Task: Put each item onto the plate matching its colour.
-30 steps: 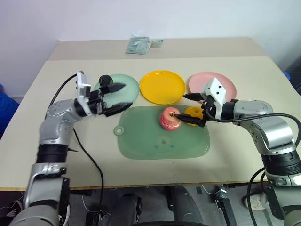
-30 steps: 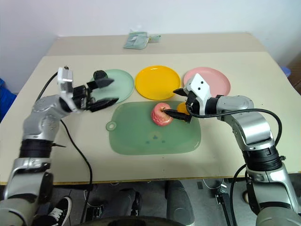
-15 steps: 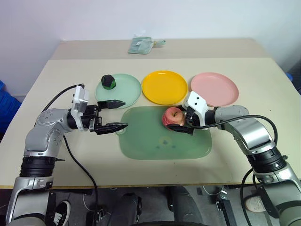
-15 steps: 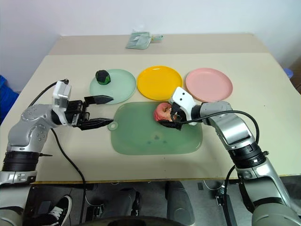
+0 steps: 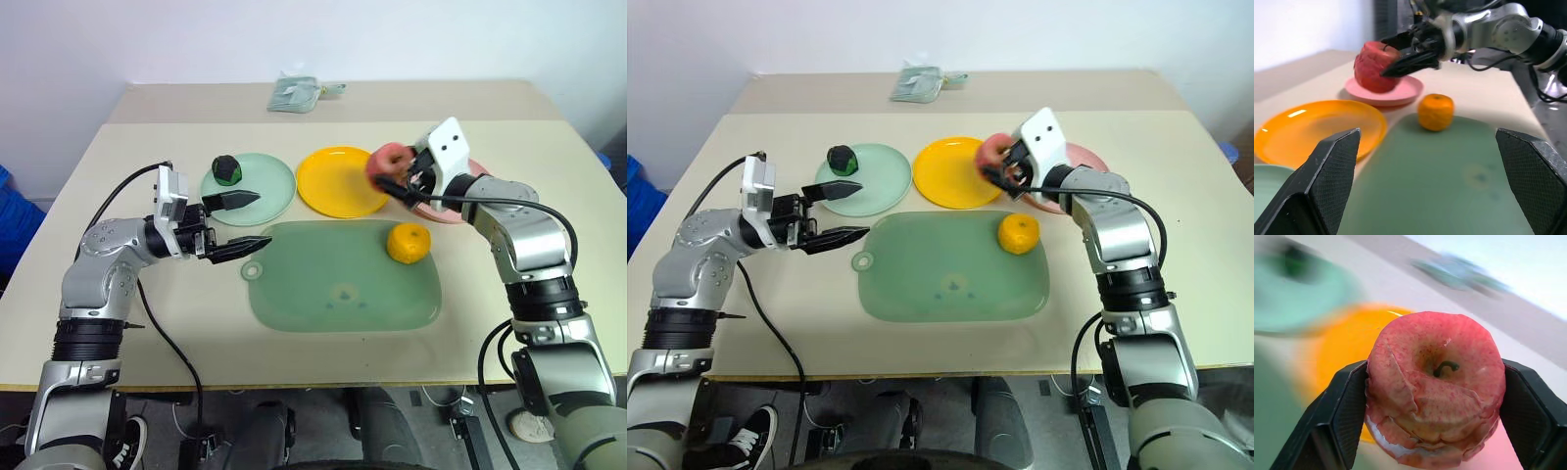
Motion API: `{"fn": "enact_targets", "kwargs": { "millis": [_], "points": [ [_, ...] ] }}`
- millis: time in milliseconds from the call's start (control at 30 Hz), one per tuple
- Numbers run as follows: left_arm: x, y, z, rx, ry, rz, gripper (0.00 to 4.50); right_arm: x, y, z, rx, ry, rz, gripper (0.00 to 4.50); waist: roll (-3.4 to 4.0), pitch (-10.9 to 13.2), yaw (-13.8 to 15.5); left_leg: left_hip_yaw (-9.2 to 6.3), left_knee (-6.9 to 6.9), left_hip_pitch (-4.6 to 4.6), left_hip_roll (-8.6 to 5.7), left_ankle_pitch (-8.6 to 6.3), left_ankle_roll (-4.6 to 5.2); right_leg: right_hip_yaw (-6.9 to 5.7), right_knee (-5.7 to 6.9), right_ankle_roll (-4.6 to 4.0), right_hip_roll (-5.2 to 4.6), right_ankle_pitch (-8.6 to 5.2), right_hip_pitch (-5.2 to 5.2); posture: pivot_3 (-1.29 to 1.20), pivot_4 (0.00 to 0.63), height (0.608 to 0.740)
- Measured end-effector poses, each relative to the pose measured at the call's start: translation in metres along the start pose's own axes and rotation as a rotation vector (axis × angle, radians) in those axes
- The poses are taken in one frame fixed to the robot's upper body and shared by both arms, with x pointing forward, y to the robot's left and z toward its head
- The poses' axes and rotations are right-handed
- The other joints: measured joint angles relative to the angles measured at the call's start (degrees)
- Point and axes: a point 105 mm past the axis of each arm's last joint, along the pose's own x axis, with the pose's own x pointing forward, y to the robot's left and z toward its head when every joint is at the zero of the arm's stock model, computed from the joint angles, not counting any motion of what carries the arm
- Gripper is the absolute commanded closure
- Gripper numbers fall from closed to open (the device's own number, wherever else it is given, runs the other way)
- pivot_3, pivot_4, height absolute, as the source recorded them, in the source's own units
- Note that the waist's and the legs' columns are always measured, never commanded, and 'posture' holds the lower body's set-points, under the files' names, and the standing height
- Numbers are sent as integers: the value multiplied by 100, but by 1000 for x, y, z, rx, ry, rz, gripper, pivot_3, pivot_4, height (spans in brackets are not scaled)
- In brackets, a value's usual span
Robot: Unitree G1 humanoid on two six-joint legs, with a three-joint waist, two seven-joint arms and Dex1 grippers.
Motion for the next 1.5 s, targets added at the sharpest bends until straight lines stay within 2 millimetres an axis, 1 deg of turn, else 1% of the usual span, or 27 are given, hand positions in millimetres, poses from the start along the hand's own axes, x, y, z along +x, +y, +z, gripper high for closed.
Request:
{"fn": "enact_targets", "kwargs": {
  "millis": [67, 133, 167, 233, 267, 400, 467, 533, 567, 600, 633, 667, 700, 733, 833, 900, 1000, 1100, 1167, 1200, 1300, 1400, 1500],
  "points": [
    [1, -1, 0, -2, -3, -11, 0, -1, -21, -20, 40, 65, -107, 1287, 1, 0, -13, 3, -4, -3, 0, -1, 1, 3, -2, 0, -1, 0, -6, 0, 150, 740],
    [1, -2, 0, -3, -3, -19, 0, -4, -34, -31, 76, 100, -169, 1287, 3, 2, -26, 4, -5, -4, 0, -1, 1, 5, -2, 0, 0, 0, -6, 0, 150, 740],
    [1, -2, 0, -3, -3, -21, 0, -5, -37, -33, 78, 107, -180, 1287, 3, 2, -38, 7, -5, -2, 2, -1, 1, 8, -1, 0, 2, 0, -6, 0, 150, 740],
    [1, -2, 0, -3, -3, -22, 0, -6, -39, -34, 64, 105, -182, 263, 3, 2, -65, 11, -4, 4, 4, 0, 1, 13, 2, 0, 4, 0, -4, 0, 150, 740],
    [1, -2, 0, -3, -3, -22, 0, -6, -39, -33, 65, 98, -180, 70, 3, 2, -79, 11, -4, 8, 5, 0, 0, 13, 3, 0, 5, 0, -2, 0, 150, 740],
    [1, -2, 0, -3, -4, -22, 0, -6, -40, -28, 74, 63, -183, 70, 3, 2, -128, 9, -3, 8, 5, 1, 0, 13, 10, 0, 5, 0, -1, 0, 150, 740],
    [1, -2, 0, -3, -4, -22, 0, -5, -35, -19, 113, 8, -144, 70, 3, 2, -150, 9, -3, 6, 5, 0, 0, 13, 8, 0, 5, 0, -2, 0, 150, 740],
    [1, -2, 0, -3, -5, -22, 0, -7, -20, 5, 190, -108, -28, 70, 4, 2, -161, 7, -4, 5, 6, 0, 1, 13, 7, 1, 6, 0, -4, 0, 150, 740],
    [2, -3, 0, -2, -5, -23, 0, -11, -13, 17, 204, -157, 39, 70, 4, 2, -165, 6, -4, 4, 6, -1, 1, 13, 6, 1, 6, 0, -4, 0, 150, 740],
    [2, -3, 0, -2, -5, -25, 0, -19, -2, 28, 212, -203, 130, 70, 4, 2, -161, 2, -5, 4, 7, -1, 2, 10, 5, 1, 7, 0, -3, 0, 150, 740],
    [1, -3, 0, -2, -4, -24, 0, -27, 9, 34, 203, -227, 215, 70, 4, 2, -159, -1, -5, 4, 7, -1, 3, 9, 4, 1, 7, 0, -2, 0, 150, 740],
    [1, -3, 0, -2, -4, -27, 0, -37, 20, 35, 168, -221, 303, 70, 3, 2, -133, -3, -4, 2, 6, -2, 3, 6, 1, 1, 5, 0, 2, 0, 150, 740],
    [1, -3, 0, -2, -3, -29, 0, -49, 35, 27, 126, -177, 404, 70, 3, 2, -95, -7, -2, 3, 5, -4, 7, 2, -1, 0, 5, 0, 8, 0, 150, 740],
    [0, -3, -1, -4, 1, -28, 0, -60, 48, 14, 104, -111, 498, 70, 3, 2, -54, -4, 3, 5, 5, -7, 13, 2, -4, 0, 5, 0, 12, 0, 150, 740],
    [-1, -3, -2, -6, 6, -27, 0, -72, 71, -15, 95, 25, 629, 70, 3, 2, -13, 8, 16, 13, 0, -19, 35, 9, -1, 1, 0, 0, 17, 0, 150, 740],
    [0, -3, -3, -8, 5, -30, 0, -74, 73, -32, -2, 124, 627, 70, 3, 2, -5, 9, 17, 16, 2, -22, 40, 9, -1, 1, 3, 0, 17, 0, 150, 740],
    [1, -4, -4, -11, 6, -38, 0, -71, 70, -35, -72, 132, 596, 70, 1, 1, -5, 8, 14, 17, 5, -6, 10, 8, -2, 1, 7, 0, 15, 0, 150, 740],
    [2, -4, -5, -13, 5, -40, 0, -66, 68, -38, -151, 139, 564, 70, -3, -2, 3, 8, 14, 19, 5, -6, 10, 8, -1, 1, 6, 0, 17, 0, 150, 740],
    [1, -4, -5, -14, 6, -40, 0, -64, 66, -40, -170, 137, 547, 70, -5, -3, 16, 7, 15, 18, 4, -5, 10, 8, -1, 1, 4, 0, 18, 0, 150, 740],
    [1, -4, -5, -15, 6, -39, 0, -63, 65, -40, -170, 134, 541, 70, -6, -3, 25, 7, 15, 18, 3, -5, 10, 8, -2, 1, 4, 0, 19, 0, 150, 740],
    [1, -4, -5, -18, 7, -37, 0, -61, 70, -35, -97, 103, 564, 70, -7, -4, 19, 5, 14, 18, 4, -5, 10, 8, -1, 1, 4, 0, 20, 0, 150, 740],
    [0, -4, -5, -17, 8, -36, 0, -60, 75, -23, -13, 48, 601, 70, -5, -3, 14, 4, 13, 14, 4, -5, 10, 7, -1, 1, 4, 0, 16, 0, 150, 740],
    [0, -4, -7, -22, 10, -33, 0, -58, 67, -13, -37, 21, 576, 70, -5, -3, 11, 4, 12, 14, 4, -5, 10, 7, -1, 1, 5, 0, 15, 0, 150, 740]
  ]
}}
